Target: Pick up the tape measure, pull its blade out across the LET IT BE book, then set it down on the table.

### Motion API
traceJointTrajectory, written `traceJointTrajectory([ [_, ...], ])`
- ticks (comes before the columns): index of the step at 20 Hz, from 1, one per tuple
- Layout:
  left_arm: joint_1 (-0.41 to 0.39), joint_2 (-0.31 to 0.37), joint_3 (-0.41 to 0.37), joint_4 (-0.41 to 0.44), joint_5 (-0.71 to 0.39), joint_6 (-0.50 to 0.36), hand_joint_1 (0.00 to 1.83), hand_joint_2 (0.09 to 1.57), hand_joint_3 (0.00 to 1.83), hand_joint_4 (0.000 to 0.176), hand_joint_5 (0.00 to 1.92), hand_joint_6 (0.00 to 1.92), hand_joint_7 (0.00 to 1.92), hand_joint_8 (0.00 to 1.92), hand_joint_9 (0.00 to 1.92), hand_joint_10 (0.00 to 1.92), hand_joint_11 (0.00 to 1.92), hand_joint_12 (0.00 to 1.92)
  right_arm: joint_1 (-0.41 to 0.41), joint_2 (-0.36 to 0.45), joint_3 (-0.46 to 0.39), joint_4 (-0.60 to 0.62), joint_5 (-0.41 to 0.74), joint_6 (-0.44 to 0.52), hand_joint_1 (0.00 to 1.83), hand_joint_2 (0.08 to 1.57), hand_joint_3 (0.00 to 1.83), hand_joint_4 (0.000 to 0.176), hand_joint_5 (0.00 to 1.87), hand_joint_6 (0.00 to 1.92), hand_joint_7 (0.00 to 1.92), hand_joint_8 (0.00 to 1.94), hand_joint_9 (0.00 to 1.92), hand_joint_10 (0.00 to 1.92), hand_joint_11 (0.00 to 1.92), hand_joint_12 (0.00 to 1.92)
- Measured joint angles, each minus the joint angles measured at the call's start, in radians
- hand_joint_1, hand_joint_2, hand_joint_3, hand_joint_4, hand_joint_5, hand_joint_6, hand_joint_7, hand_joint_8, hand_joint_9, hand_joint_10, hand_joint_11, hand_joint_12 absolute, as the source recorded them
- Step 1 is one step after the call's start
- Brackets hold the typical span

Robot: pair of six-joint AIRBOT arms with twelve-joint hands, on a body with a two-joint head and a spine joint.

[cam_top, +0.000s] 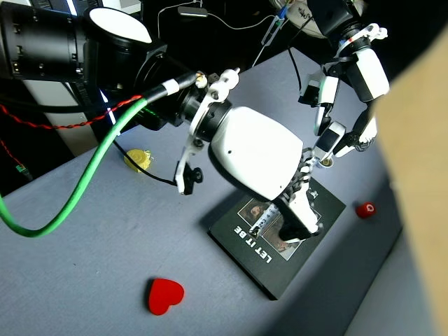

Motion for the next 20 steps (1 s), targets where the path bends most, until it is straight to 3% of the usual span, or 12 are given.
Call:
traceJointTrajectory([
  [7, -0.011, 0.000, -0.003, 0.026, -0.001, -0.045, 1.38, 1.09, 0.00, 0.000, 1.02, 0.69, 1.01, 0.92, 0.94, 1.25, 0.97, 0.87, -0.001, -0.005, 0.047, 0.011, 0.011, 0.006, 1.06, 1.09, 0.00, 0.000, 0.90, 0.01, 0.98, 0.01, 0.72, 0.53, 0.44, 1.34],
  [20, -0.011, -0.002, -0.004, 0.030, -0.013, -0.045, 1.38, 1.10, 0.00, 0.000, 1.03, 0.69, 1.00, 0.94, 0.94, 1.25, 0.97, 0.87, -0.013, 0.005, 0.050, 0.022, 0.015, -0.003, 1.07, 1.10, 0.00, 0.000, 0.85, 0.00, 0.95, 0.00, 0.71, 0.54, 0.44, 1.34],
])
